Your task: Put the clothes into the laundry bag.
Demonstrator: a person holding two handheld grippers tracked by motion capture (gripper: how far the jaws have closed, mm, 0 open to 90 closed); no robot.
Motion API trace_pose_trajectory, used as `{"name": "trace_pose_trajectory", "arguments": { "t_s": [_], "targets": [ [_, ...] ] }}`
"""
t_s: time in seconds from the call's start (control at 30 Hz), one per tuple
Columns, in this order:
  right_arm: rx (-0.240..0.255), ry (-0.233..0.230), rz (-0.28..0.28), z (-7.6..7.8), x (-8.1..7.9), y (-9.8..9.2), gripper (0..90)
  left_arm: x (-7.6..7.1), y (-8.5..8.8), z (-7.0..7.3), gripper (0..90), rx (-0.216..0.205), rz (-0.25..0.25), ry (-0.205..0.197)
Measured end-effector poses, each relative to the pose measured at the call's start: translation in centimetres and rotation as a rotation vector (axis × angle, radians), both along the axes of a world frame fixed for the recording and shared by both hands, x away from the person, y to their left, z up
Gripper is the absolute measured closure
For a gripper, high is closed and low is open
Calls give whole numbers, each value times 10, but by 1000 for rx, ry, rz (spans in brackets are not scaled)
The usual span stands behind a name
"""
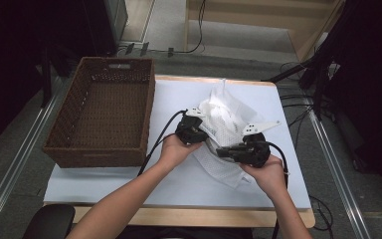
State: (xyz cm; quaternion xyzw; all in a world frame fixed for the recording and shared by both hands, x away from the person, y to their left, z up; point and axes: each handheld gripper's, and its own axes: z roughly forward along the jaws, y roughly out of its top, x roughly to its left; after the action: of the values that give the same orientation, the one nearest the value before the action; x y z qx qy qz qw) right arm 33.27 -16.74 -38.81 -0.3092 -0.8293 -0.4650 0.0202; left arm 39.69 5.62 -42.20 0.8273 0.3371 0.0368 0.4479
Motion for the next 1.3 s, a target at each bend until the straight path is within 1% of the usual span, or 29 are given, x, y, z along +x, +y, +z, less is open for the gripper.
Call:
{"name": "trace_pose_trajectory", "arguments": {
  "t_s": [0.03, 0.13, 0.17, 0.2, 0.3, 0.4, 0.5, 0.6, 0.67, 0.7, 0.77, 0.8, 0.83, 0.87, 0.9, 0.93, 0.97, 1.0, 1.03, 1.07, 1.13, 1.2, 1.23, 1.27, 1.3],
  "targets": [
    [-2, 5, -5, 0, 0, -1, 900, -3, 3, 0, 811, 1, -7, 0],
    [-4, -1, -6, 0, 0, -2, 900, -10, 10, 1, 789, 11, -22, 15],
    [-4, 0, -9, 0, 0, -2, 900, -13, 13, 1, 777, 8, -26, 15],
    [-3, 0, -10, 0, 0, -2, 900, -16, 16, 2, 769, 16, -40, 14],
    [-4, -2, -13, 0, 0, -2, 900, -23, 23, 2, 723, 30, -44, 11],
    [-5, 3, -23, 0, 0, -3, 900, -29, 32, 1, 658, 35, -41, 22],
    [-5, 1, -24, 0, 1, -4, 900, -33, 39, -1, 603, 41, -19, 29],
    [-7, 1, -26, -1, 1, -5, 900, -34, 46, -5, 578, 56, 3, 27],
    [-6, 5, -29, -1, 1, -6, 900, -34, 48, -7, 561, 50, 14, 27],
    [-7, 2, -29, -1, 1, -6, 900, -34, 48, -7, 544, 52, 10, 26],
    [-10, 5, -33, -1, 1, -7, 900, -35, 46, -9, 519, 63, 18, 12],
    [-13, 7, -34, -1, 1, -7, 900, -34, 45, -10, 499, 76, 28, 4],
    [-12, 7, -33, -2, 2, -7, 900, -33, 45, -12, 480, 78, 37, -3],
    [-12, 7, -34, -2, 2, -7, 900, -31, 45, -13, 463, 76, 49, 0],
    [-12, 7, -33, -2, 2, -7, 900, -28, 45, -15, 450, 63, 55, 6],
    [-12, 6, -34, -1, 2, -7, 900, -25, 45, -17, 445, 62, 62, 15],
    [-12, 6, -33, -1, 2, -7, 900, -22, 44, -18, 441, 49, 68, 20],
    [-12, 5, -32, -2, 2, -7, 900, -20, 43, -20, 442, 39, 72, 14],
    [-12, 6, -33, -2, 2, -6, 900, -18, 41, -20, 442, 45, 80, 8],
    [-10, 8, -32, -2, 2, -6, 900, -16, 38, -20, 443, 48, 79, 12],
    [-10, 7, -32, -2, 2, -6, 900, -13, 34, -20, 453, 39, 75, 18],
    [-9, 6, -30, -2, 2, -6, 900, -11, 28, -19, 498, 44, 65, 16],
    [-9, 6, -29, -2, 2, -6, 900, -10, 26, -19, 541, 43, 62, 16],
    [-9, 7, -31, -2, 2, -6, 900, -9, 25, -19, 618, 31, 55, 25],
    [-7, 8, -31, -2, 2, -6, 900, -8, 23, -18, 699, 31, 53, 35]
  ]
}}
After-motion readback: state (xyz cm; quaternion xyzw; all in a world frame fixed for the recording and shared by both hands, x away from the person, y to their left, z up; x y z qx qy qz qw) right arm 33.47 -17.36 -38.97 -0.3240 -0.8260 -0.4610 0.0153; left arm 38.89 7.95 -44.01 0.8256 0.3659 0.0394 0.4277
